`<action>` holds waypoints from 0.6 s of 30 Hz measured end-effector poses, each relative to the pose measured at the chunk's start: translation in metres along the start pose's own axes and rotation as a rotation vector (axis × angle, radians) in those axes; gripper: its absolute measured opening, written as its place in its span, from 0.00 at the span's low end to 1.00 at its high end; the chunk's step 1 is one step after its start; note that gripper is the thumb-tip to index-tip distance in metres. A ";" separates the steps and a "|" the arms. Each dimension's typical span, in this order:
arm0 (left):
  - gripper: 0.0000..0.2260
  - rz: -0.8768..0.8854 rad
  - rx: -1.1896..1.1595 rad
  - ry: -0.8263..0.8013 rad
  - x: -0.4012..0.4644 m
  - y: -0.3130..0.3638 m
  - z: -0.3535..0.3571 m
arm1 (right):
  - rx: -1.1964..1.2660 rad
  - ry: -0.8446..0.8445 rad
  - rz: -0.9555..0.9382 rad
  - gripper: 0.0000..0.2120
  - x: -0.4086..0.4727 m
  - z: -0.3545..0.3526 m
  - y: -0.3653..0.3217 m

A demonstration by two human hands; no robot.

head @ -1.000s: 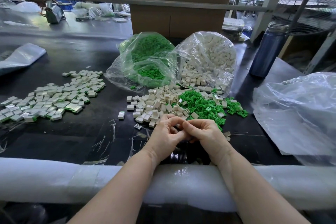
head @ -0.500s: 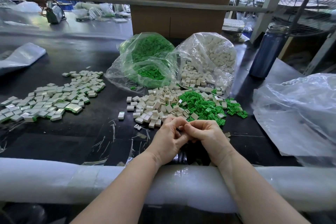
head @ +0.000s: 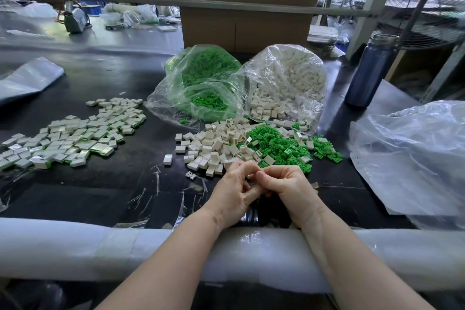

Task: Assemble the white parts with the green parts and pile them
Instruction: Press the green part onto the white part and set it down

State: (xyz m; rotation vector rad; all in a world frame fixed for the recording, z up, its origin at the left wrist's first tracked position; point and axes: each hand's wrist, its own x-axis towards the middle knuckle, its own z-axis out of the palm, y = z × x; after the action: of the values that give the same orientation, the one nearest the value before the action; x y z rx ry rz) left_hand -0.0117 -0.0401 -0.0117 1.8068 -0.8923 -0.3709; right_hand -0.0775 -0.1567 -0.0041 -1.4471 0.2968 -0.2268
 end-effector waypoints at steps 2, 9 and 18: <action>0.05 -0.003 -0.002 -0.003 0.000 0.000 0.000 | -0.005 0.000 0.000 0.10 0.000 0.000 0.000; 0.08 -0.001 -0.001 0.009 0.000 -0.001 0.000 | -0.010 0.008 -0.008 0.08 0.002 0.000 0.002; 0.10 0.008 -0.047 0.021 0.000 -0.002 -0.001 | -0.010 -0.047 -0.012 0.09 0.002 -0.002 0.003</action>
State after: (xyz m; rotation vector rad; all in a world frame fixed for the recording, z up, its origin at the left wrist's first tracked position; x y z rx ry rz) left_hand -0.0101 -0.0394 -0.0136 1.7603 -0.8690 -0.3649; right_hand -0.0759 -0.1589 -0.0071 -1.4619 0.2512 -0.2005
